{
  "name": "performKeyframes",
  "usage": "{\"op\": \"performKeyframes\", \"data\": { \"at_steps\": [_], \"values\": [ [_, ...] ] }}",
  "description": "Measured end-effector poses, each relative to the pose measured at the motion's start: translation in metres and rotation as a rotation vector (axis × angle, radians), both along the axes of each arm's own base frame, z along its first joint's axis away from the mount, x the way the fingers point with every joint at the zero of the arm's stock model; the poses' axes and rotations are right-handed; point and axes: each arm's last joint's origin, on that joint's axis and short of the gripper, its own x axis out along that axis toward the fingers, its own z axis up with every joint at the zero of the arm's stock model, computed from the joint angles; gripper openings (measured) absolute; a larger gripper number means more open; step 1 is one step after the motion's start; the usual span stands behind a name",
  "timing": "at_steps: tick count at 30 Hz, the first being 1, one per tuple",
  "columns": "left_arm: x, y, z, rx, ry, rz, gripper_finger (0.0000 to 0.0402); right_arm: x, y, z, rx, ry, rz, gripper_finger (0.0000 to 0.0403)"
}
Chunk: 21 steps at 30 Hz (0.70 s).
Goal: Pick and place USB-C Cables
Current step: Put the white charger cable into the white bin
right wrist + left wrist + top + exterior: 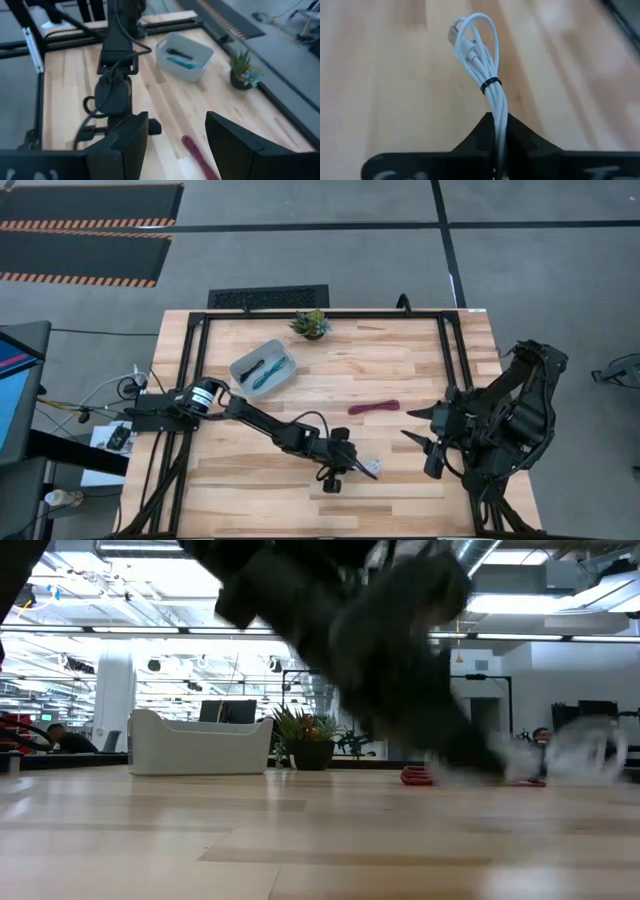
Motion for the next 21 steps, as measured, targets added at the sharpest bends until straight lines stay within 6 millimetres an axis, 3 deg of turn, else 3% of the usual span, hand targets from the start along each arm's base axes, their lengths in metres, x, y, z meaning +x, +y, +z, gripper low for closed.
{"op": "performKeyframes", "data": {
  "at_steps": [5, 10, 13, 17, 21],
  "values": [
    [-0.006, 0.01, 0.053, 0.027, -0.09, -0.006, 0.0002, 0.0, 0.0, 0.001, -0.012, -0.016, -0.009, 0.0221],
    [-0.031, 0.023, 0.109, 0.141, -0.1, 0.035, 0.0001, -0.001, 0.0, 0.001, -0.02, -0.017, -0.005, 0.0221],
    [-0.059, 0.033, 0.146, 0.217, -0.079, 0.083, 0.0001, -0.006, 0.002, 0.001, -0.045, -0.033, 0.003, 0.0221],
    [-0.11, 0.05, 0.184, 0.235, -0.108, 0.191, 0.0, -0.016, 0.005, 0.004, -0.071, -0.075, 0.022, 0.0221],
    [-0.175, 0.068, 0.192, 0.144, -0.182, 0.349, 0.0, -0.024, 0.009, 0.006, -0.091, -0.122, 0.036, 0.0221]
  ]
}}
